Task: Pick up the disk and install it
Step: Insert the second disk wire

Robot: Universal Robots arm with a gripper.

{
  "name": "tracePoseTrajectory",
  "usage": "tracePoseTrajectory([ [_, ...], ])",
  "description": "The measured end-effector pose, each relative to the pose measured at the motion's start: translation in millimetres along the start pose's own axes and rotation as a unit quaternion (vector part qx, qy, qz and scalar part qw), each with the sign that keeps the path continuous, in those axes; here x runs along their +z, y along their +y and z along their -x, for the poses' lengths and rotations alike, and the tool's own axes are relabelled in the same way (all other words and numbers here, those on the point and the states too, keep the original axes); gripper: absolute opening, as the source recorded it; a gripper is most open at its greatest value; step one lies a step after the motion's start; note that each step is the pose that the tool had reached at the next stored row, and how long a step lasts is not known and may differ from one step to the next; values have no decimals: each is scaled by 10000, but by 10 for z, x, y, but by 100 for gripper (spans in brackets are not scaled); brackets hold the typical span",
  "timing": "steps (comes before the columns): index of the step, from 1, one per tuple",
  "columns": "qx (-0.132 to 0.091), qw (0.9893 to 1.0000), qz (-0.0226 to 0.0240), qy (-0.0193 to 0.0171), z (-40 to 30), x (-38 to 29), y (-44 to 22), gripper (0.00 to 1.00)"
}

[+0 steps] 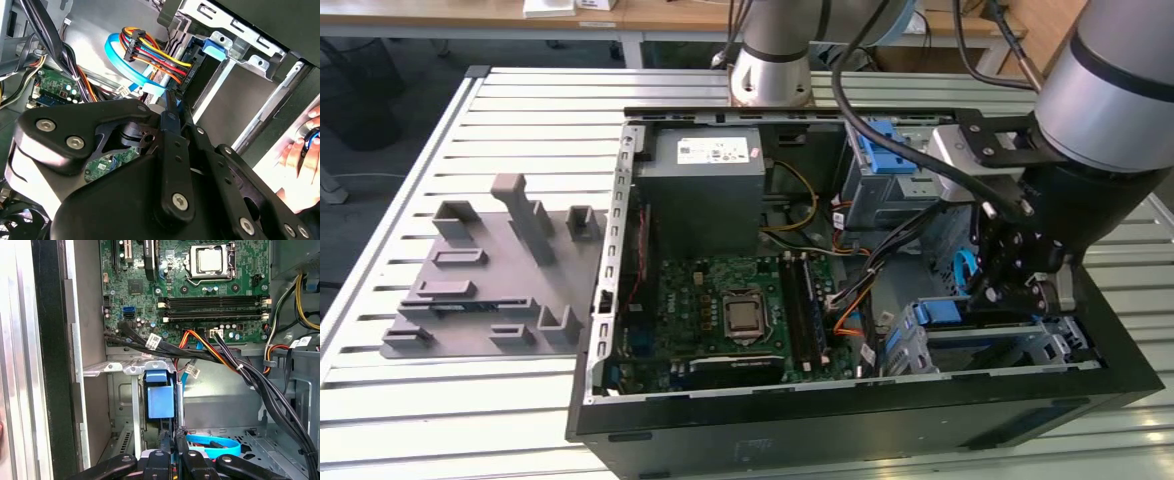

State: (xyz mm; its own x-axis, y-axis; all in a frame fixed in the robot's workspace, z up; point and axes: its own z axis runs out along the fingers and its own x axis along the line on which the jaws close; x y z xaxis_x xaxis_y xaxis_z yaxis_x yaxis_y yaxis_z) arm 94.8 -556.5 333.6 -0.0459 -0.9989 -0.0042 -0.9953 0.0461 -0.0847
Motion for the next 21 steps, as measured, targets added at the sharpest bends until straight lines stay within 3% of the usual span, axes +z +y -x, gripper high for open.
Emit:
tracePoseTrajectory([
  [18,0,10000,0,0,-16,59,2,16],
  [20,0,10000,0,-1,-16,61,3,17],
  [21,0,10000,0,-2,-16,62,2,23],
])
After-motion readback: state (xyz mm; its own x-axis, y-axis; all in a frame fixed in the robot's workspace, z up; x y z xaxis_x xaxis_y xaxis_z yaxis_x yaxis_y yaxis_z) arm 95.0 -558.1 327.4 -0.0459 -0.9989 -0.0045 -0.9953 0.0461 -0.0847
